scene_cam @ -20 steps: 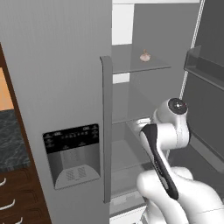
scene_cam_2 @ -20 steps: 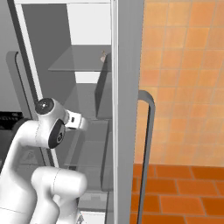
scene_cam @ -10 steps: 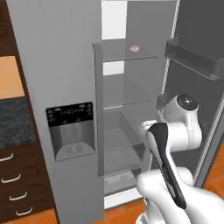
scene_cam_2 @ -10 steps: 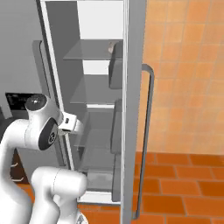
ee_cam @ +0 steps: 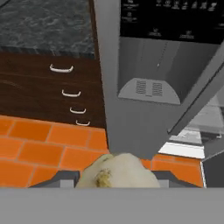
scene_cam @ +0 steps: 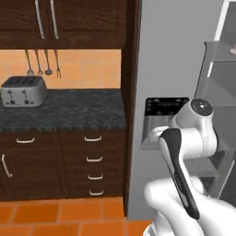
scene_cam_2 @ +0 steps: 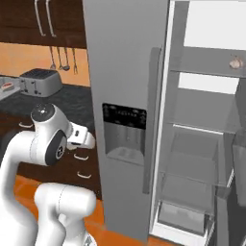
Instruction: Place one garlic and one steak in each tupperware on the nearby counter, to pack two identical lunches.
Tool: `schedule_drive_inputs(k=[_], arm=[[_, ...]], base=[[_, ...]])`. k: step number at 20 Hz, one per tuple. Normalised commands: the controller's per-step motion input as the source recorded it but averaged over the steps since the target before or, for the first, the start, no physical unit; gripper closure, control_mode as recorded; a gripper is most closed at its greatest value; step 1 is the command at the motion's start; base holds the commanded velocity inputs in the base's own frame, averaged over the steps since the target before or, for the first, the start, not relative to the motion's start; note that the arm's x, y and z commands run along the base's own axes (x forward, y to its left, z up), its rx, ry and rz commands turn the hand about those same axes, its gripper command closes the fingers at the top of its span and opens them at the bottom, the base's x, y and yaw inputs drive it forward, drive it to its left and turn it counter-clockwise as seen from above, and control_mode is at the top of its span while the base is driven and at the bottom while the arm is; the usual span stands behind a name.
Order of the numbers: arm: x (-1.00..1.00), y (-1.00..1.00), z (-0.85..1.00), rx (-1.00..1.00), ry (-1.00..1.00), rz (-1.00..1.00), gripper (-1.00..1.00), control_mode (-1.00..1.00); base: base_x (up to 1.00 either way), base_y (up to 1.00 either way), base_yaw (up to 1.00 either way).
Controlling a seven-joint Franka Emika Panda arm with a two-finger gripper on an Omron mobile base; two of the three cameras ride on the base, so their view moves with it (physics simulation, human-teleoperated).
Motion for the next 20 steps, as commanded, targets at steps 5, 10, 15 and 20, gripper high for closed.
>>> schedule_drive_inputs(k=[5,10,15,20], arm=[[0.0,0.0,0.0,0.0,0.0,0.0,1.0,1.0],[0.0,0.0,0.0,0.0,0.0,0.0,1.0,1.0],[0.0,0.0,0.0,0.0,0.0,0.0,1.0,1.0],[0.0,0.0,0.0,0.0,0.0,0.0,1.0,1.0]], base=[[0.32,1.0,0.39],[0.76,1.0,0.33],[1.0,1.0,0.19],[0.96,1.0,0.01]])
